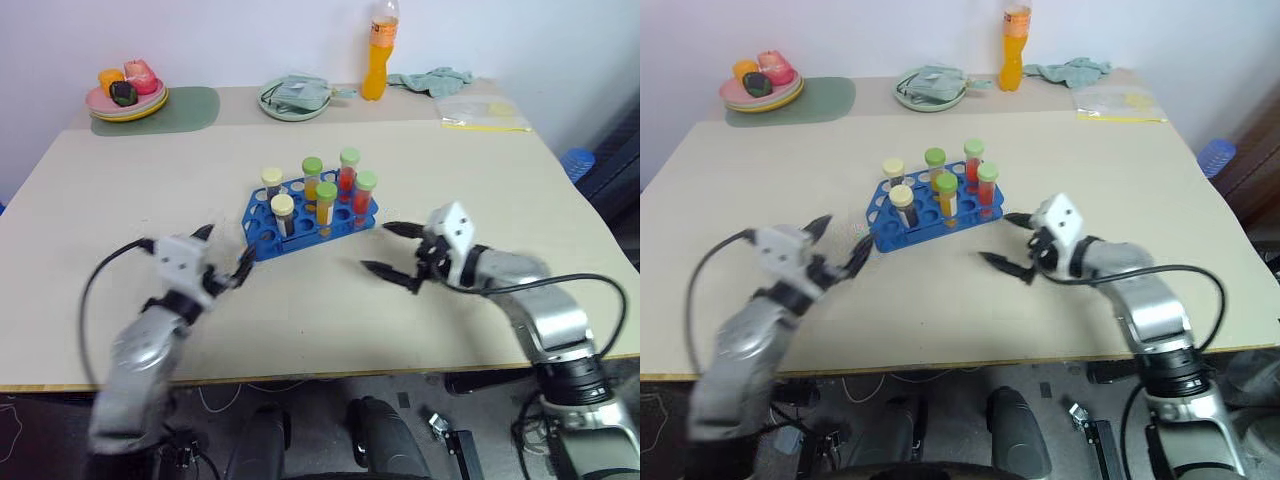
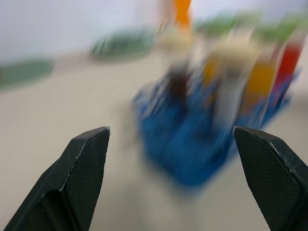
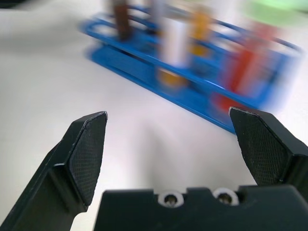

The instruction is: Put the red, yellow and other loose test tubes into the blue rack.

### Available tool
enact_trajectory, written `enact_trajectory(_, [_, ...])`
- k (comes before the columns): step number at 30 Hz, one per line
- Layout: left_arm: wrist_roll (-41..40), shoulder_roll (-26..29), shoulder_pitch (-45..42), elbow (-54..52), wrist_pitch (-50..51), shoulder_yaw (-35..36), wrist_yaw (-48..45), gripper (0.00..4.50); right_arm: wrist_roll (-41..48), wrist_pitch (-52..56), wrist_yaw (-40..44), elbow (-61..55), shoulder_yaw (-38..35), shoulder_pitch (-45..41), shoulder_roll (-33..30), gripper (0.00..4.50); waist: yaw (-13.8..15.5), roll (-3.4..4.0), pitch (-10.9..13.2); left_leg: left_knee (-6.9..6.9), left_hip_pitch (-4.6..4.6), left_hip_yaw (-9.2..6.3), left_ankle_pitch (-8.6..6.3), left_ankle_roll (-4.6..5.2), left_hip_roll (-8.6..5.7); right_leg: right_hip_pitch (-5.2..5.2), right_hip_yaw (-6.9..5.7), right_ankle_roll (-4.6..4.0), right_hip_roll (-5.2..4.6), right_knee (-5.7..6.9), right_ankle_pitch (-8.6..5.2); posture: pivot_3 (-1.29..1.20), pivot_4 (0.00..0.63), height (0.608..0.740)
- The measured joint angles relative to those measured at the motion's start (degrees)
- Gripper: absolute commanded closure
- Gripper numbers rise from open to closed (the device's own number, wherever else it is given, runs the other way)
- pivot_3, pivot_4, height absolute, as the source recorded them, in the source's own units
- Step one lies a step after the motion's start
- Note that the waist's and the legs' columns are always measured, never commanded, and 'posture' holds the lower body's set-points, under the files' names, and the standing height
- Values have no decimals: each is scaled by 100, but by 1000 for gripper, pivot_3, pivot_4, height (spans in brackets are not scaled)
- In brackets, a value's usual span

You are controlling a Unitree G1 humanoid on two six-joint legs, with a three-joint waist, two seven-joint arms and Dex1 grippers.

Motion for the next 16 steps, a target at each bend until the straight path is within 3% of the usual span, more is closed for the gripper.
enact_trajectory(7, [-440, 751, 752, -21, 394, 1107, -451, 299, 108, -160, 229, 753, -459, -29, -301, 0, -21, 2, 1, 0, 2, 1, -1, 1, 2, 5, 0, -2, 3, -6, -2, 0, 150, 740])
enact_trajectory(16, [-414, 693, 1145, 44, 394, 1330, -328, 299, 101, -452, 509, 960, -425, 7, -341, 0, -23, 2, 1, 0, 2, 2, -1, 1, 4, 5, 1, -2, 2, -6, -1, 0, 150, 740])
